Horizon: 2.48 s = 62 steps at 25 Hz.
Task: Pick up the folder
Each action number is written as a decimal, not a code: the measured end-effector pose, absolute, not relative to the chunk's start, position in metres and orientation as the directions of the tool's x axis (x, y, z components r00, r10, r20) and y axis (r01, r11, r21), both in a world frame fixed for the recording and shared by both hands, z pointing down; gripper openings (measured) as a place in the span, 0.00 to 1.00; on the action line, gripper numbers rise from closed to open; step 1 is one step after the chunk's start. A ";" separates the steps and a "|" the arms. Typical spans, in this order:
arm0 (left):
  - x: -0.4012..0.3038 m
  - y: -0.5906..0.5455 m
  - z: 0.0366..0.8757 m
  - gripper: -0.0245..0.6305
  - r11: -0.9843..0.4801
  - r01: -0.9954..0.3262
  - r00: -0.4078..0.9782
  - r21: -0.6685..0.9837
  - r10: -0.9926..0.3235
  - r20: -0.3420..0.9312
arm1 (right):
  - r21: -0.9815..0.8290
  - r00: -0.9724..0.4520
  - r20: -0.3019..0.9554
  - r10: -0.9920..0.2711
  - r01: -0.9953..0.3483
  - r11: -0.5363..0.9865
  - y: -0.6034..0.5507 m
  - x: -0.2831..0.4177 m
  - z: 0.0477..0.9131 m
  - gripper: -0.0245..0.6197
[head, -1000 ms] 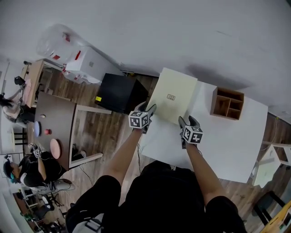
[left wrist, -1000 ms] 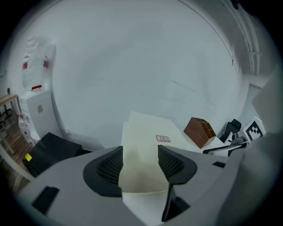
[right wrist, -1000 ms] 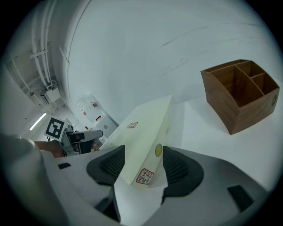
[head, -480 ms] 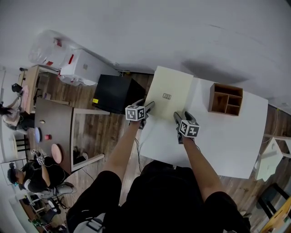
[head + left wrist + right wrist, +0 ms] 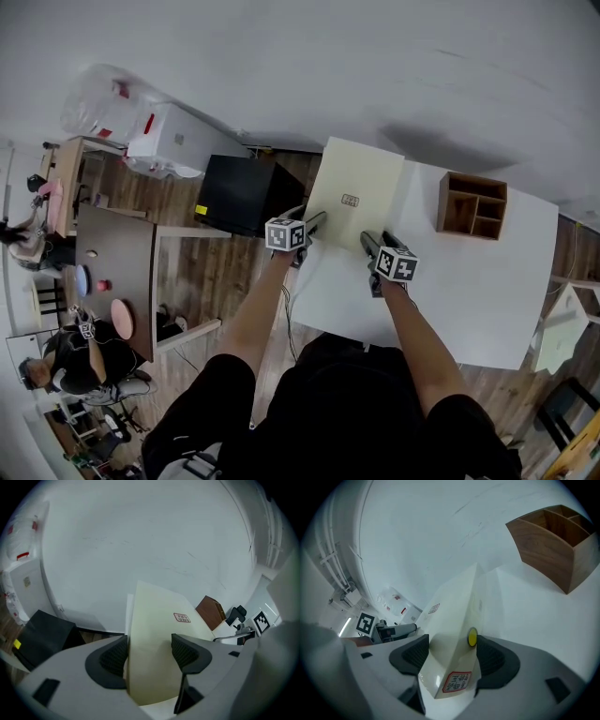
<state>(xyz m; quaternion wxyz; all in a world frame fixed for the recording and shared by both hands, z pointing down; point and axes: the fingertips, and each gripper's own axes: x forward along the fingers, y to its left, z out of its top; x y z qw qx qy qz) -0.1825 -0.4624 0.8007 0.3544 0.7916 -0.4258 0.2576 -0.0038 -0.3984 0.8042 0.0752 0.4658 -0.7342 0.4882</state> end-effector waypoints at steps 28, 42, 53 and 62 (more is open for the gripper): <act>-0.182 -0.422 0.787 0.52 -0.281 -0.864 0.502 0.418 -0.543 0.673 | -0.530 -0.545 0.596 -0.590 -0.819 0.222 -0.380 -0.003 0.792 0.51; -0.195 -0.343 0.707 0.51 -0.311 -0.860 0.485 0.405 -0.743 0.461 | -0.377 -0.551 0.472 -0.689 -0.832 0.407 -0.320 -0.013 0.701 0.51; -0.196 -0.251 0.604 0.52 -0.394 -0.858 0.488 0.330 -0.825 0.284 | -0.268 -0.537 0.329 -0.777 -0.842 0.468 -0.226 -0.015 0.601 0.51; -0.206 -0.166 0.572 0.52 -0.421 -0.842 0.506 0.337 -0.832 0.228 | -0.143 -0.492 0.287 -0.822 -0.871 0.471 -0.138 -0.027 0.563 0.51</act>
